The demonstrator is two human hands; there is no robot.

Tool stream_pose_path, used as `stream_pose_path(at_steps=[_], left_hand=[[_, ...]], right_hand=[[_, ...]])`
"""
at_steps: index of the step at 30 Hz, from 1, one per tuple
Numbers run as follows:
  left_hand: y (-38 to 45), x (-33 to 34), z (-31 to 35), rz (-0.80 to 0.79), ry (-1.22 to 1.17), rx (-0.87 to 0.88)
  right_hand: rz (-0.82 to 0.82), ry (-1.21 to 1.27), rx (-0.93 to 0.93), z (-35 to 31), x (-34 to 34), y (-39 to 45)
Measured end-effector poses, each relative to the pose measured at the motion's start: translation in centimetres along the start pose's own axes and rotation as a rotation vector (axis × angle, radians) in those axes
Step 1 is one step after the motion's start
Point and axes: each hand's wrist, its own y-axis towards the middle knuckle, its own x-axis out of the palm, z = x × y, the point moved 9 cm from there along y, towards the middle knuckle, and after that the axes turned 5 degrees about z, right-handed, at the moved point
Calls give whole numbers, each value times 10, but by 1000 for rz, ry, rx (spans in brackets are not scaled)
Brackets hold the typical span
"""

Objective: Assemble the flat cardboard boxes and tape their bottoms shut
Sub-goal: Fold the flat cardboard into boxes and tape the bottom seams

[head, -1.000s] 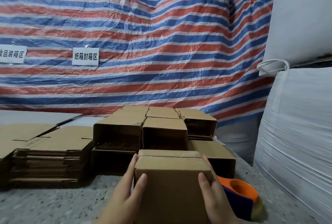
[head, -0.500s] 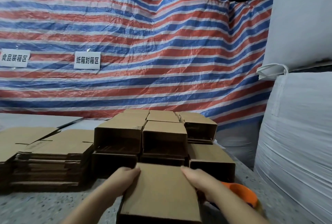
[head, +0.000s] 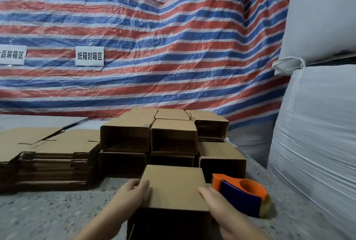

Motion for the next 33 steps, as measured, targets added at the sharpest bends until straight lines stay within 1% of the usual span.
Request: stream_pose_path(at_steps=[1, 3, 4, 6, 8, 9, 10, 11, 13, 14, 15, 16, 19, 20, 22, 25, 29, 31, 33], left_hand=[[-8, 3, 7, 17, -8, 42], [-20, -1, 33, 69, -74, 163], [-25, -5, 52, 89, -125, 238], [-30, -10, 105, 121, -195, 445], [-30, -1, 166, 139, -96, 671], [-28, 11, 194, 131, -14, 759], [-23, 24, 219, 107, 61, 809], [-14, 39, 239, 56, 110, 820], [12, 67, 262, -97, 157, 765], [26, 81, 267, -153, 190, 735], [39, 93, 271, -175, 233, 727], [54, 103, 274, -154, 288, 741], [91, 128, 278, 24, 547, 790], [101, 136, 275, 50, 628, 789], [118, 152, 267, 37, 758, 784], [138, 169, 257, 23, 849, 803], [150, 188, 248, 68, 976, 928], [157, 191, 242, 102, 1029, 947], [164, 192, 235, 108, 1056, 922]], right_hand=[[8, 49, -31, -4, -1, -7], [38, 121, -186, -31, -15, -22], [58, 147, -276, -53, -27, -32], [147, 169, -424, -102, -63, -50], [247, 164, -508, -145, -104, -56], [271, 159, -523, -163, -121, -54], [284, 159, -524, -178, -136, -50], [296, 163, -525, -191, -151, -42], [332, 177, -522, -208, -178, -22], [342, 179, -511, -212, -189, -10], [341, 175, -494, -215, -196, 4], [334, 164, -471, -217, -202, 19], [321, 142, -396, -214, -212, 65], [317, 139, -369, -211, -214, 80], [318, 136, -325, -202, -217, 109], [318, 116, -292, -186, -220, 148], [280, 131, -246, -168, -220, 182], [246, 141, -236, -163, -216, 195], [216, 157, -227, -156, -211, 206]])
